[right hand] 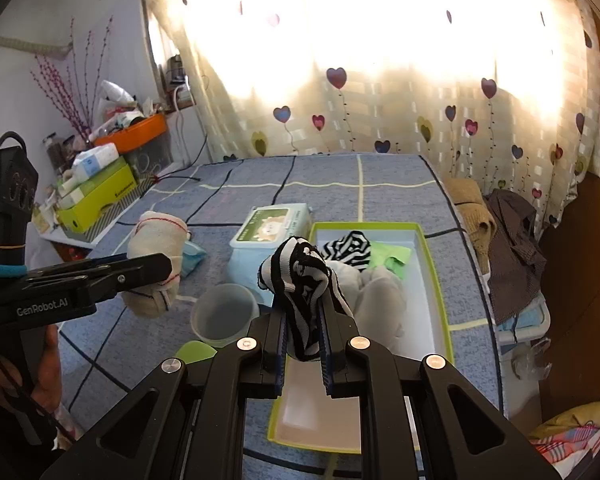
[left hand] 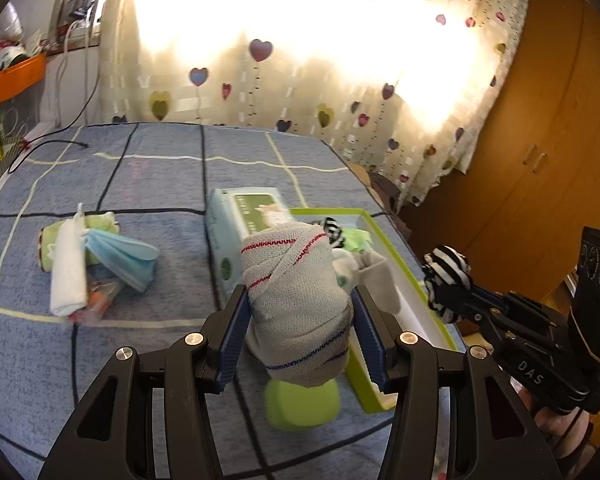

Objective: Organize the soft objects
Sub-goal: 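Carry both socks over the white tray with both grippers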

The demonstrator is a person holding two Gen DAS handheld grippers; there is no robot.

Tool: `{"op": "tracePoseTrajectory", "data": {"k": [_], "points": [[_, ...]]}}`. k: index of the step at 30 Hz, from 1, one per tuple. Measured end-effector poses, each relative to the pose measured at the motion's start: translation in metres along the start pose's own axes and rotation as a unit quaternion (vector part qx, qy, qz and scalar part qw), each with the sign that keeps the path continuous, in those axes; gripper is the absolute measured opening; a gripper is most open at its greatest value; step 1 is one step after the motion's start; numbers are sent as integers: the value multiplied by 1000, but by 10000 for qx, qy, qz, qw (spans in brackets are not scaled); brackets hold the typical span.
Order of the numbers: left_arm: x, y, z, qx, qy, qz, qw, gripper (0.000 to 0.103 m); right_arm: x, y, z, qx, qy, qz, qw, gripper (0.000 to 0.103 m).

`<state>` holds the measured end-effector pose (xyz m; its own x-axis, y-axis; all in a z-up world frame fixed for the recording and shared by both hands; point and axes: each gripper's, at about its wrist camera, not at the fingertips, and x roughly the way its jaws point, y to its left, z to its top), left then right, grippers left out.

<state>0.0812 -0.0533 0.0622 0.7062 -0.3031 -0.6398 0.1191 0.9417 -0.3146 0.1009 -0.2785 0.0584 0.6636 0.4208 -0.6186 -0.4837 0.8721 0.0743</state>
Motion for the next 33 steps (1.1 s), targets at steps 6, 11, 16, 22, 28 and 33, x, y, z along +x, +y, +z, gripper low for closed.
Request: {"op": "tracePoseTrajectory", "data": {"k": [6,11,16,22,28,33], "points": [[10,-26,-1,222,127,-139,9996,52,-6,-17,-7,152,-9,-73,9999,13],[22,-43,-2,351,249,-252,9988,52,-7,-30,-11,264,5,-150,9995,13],[33,-53,-3,437,358,-330,9979,52,-4,-41,-15,357,57,-217,9991,13],[48,-61,-5,492,513,-415,9966,52,2,-53,-18,440,150,-266,9986,13],[60,-66,-7,532,642,-448,9955,52,11,-61,-22,510,267,-317,9978,13],[68,-69,-8,586,720,-433,9947,52,20,-66,-25,553,383,-351,9971,13]]}}
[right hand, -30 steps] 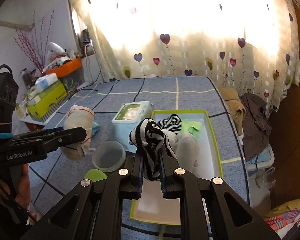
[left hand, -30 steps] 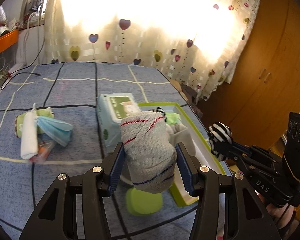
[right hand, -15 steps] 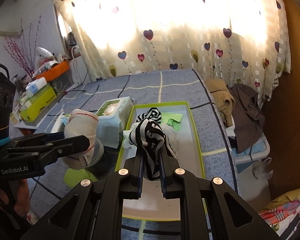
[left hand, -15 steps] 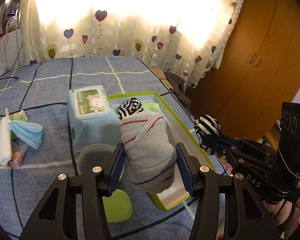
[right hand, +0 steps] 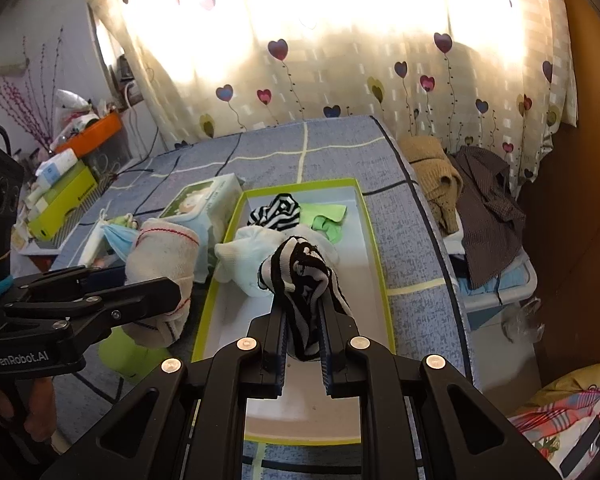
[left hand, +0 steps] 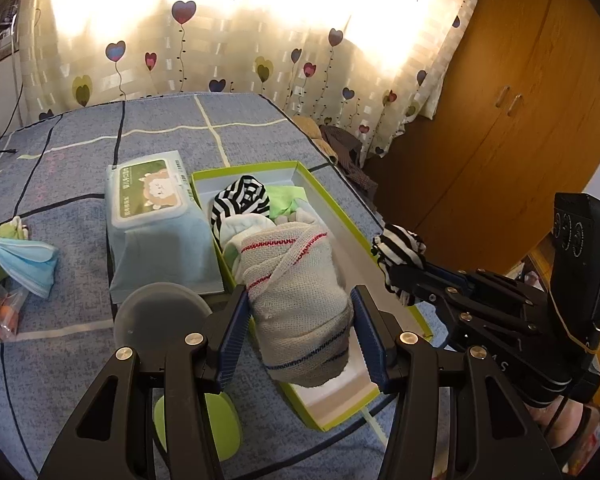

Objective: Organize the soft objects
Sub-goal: 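Carry both socks over the white tray with both grippers, then lower the red-striped sock into the tray and open the left gripper while the right lowers the striped sock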

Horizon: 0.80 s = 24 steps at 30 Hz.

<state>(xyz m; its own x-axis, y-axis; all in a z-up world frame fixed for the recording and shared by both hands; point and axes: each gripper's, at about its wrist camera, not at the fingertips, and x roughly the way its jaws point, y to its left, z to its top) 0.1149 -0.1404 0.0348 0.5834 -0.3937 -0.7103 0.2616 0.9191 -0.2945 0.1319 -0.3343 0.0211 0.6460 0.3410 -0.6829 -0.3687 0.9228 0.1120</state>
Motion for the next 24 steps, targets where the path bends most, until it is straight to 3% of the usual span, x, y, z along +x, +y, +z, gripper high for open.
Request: {"op": "tracePoseTrajectory", "data": {"k": [24], "points": [[41,-4,2,65,415,93,9991,52,46,-19,-6,145,486,-274,9983,13]]}}
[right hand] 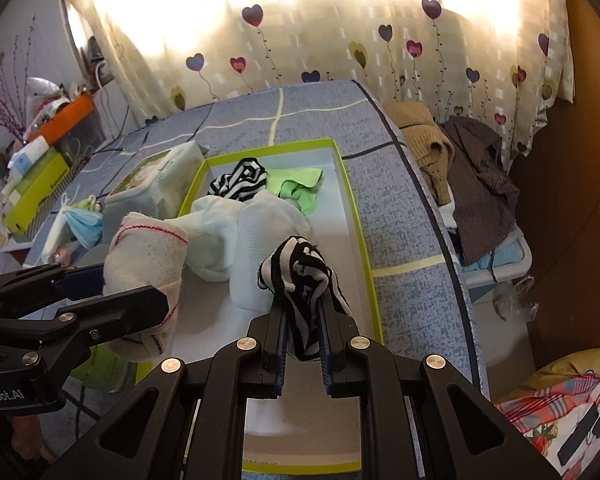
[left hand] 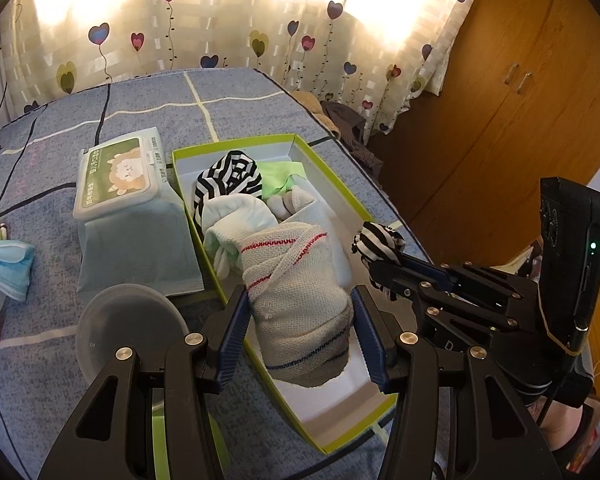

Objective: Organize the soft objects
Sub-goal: 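Lower the red-striped sock into the tray and open the left gripper while the right lowers the striped sock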

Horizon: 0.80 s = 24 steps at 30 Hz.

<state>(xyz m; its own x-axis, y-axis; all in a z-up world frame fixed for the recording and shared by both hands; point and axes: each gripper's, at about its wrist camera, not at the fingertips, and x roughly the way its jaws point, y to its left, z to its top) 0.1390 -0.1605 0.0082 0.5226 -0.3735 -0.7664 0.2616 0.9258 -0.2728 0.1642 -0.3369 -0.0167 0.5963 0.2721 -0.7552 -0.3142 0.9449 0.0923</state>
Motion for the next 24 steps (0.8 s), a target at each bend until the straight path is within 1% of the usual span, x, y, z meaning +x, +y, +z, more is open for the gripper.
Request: {"op": "tracePoseTrajectory", "data": {"k": [4,6,8,10,12,21,24], "points": [[6,1,2,-39,55,47,10000,52,7,-3,2,43,56,11,10000,14],[9,1,3,-39,73,80,9999,52,10,-5,2,55,80,-8,10000,16],[12,1,4,-27,100,90,9999,52,12,-6,2,47,99,3,9999,21],[15,1,4,-34,129,82,9999,52,12,-6,2,46,87,13,10000,32],[17,2,6,-43,138,86,9999,52,11,-6,2,31,54,-3,10000,35],[24,4,9,-131,172,-22,9998,53,2,-8,2,33,-65,16,10000,36],[22,4,10,-141,99,-24,9998,53,-2,-7,2,8,-109,26,9999,36]]}}
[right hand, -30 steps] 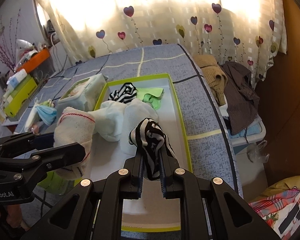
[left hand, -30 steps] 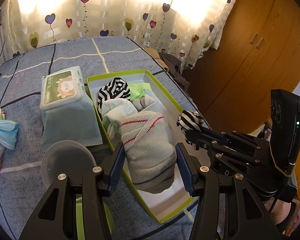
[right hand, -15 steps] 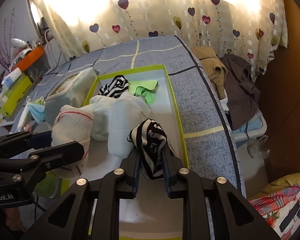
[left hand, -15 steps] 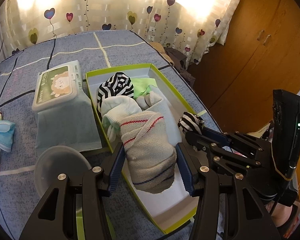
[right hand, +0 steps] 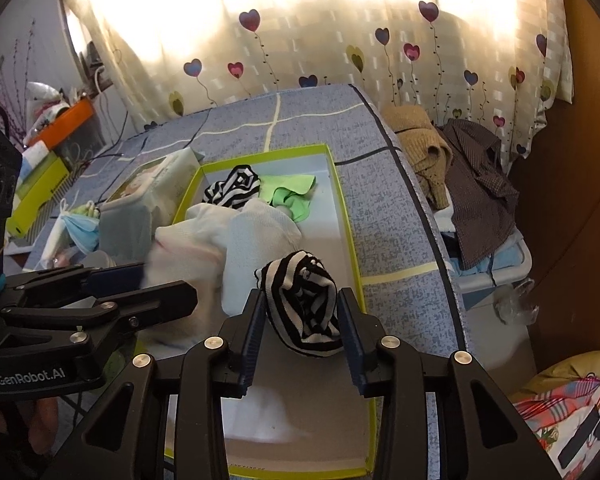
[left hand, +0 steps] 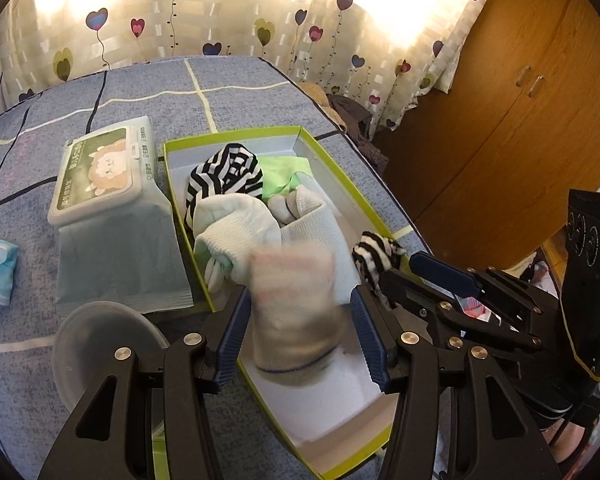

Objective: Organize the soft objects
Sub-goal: 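Lower the red-striped sock into the tray and open the left gripper while the right lowers the striped sock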

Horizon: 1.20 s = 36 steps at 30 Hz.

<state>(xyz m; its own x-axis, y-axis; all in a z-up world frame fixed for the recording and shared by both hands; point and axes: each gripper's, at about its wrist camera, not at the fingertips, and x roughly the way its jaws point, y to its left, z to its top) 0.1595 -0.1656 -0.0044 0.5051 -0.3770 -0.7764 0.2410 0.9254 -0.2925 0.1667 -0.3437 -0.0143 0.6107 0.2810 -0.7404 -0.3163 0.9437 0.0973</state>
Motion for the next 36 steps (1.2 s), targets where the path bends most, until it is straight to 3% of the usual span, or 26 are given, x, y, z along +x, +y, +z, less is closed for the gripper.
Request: {"op": "tracePoseTrajectory", "data": {"k": [27,36], "points": [[-69,-4,-13,-29,-625,-369,9974,53,-54,24,0,-164,-417,-48,9990,40],[-99,12,-29,-204,-782,-197,9965,53,-74,52,-3,-360,-546,51,9978,41]]}}
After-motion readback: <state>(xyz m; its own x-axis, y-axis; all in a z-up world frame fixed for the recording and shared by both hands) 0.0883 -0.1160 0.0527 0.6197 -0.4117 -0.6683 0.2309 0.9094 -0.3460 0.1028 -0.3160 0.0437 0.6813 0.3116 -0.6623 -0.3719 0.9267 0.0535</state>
